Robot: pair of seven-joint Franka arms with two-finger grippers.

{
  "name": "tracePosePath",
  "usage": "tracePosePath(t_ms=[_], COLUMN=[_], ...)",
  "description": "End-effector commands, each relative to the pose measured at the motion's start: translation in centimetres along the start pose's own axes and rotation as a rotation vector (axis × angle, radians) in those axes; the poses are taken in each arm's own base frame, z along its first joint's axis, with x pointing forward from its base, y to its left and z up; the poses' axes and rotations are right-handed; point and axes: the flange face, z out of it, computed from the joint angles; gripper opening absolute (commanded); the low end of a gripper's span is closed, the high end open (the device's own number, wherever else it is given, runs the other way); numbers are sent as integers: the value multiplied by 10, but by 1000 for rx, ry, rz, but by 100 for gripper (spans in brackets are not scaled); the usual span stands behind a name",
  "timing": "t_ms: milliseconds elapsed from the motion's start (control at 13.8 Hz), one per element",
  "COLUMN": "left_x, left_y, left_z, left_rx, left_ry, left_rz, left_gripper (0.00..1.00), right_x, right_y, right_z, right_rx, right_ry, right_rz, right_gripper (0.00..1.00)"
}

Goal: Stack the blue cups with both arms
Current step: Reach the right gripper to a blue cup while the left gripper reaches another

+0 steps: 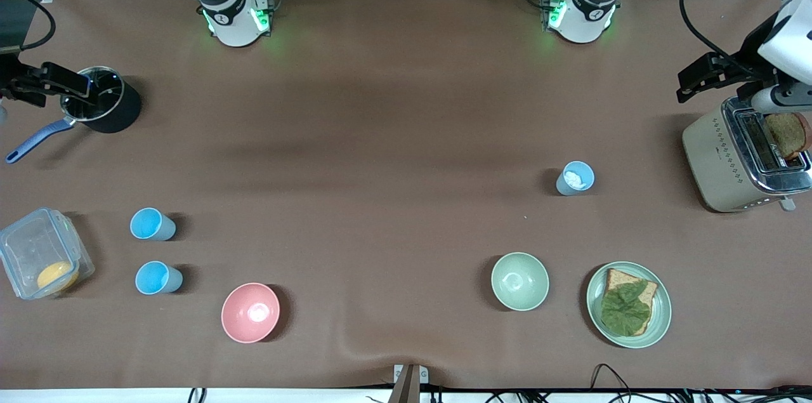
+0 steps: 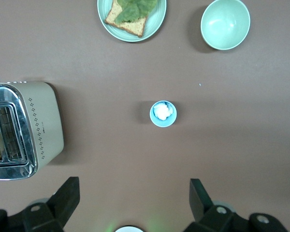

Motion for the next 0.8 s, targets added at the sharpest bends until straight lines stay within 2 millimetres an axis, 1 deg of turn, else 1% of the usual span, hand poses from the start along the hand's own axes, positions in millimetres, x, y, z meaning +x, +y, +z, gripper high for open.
tracePosePath(t_ms=[0,72,145,217,289,361,434,506,578,651,723], left_x=[26,34,37,36,34,31,33,30,27,28,31], left_y=[7,8,9,4,3,2,1,-5,-6,-5,-3], left_z=[47,75,114,152,191,226,257,283,303,321,341], left_rx=[-1,1,1,-3,-7,-9,-9,-13,-16,-21,-22], left_ry=[-59,-72,-54,-22,5,13,4,6,32,40,24], left_rz=[-4,-5,-5,-14,-20,-20,-23,-34,-33,-33,-32], left_gripper=[100,100,100,100,100,100,100,100,100,100,100], right_x=[-8,-5,1,9,14,23,33,48,68,79,80], right_y=[7,9,12,12,16,25,41,60,74,79,95], right_z=[-8,-7,-9,-11,-9,7,26,54,90,113,123], right_rx=[-11,-15,-17,-19,-38,-82,-89,-71,-54,-36,26], right_ry=[10,10,16,22,17,-19,-60,-105,-163,-198,-207], right_rz=[6,7,10,11,18,27,51,75,92,100,131], right_gripper=[100,100,100,100,100,100,100,100,100,100,100])
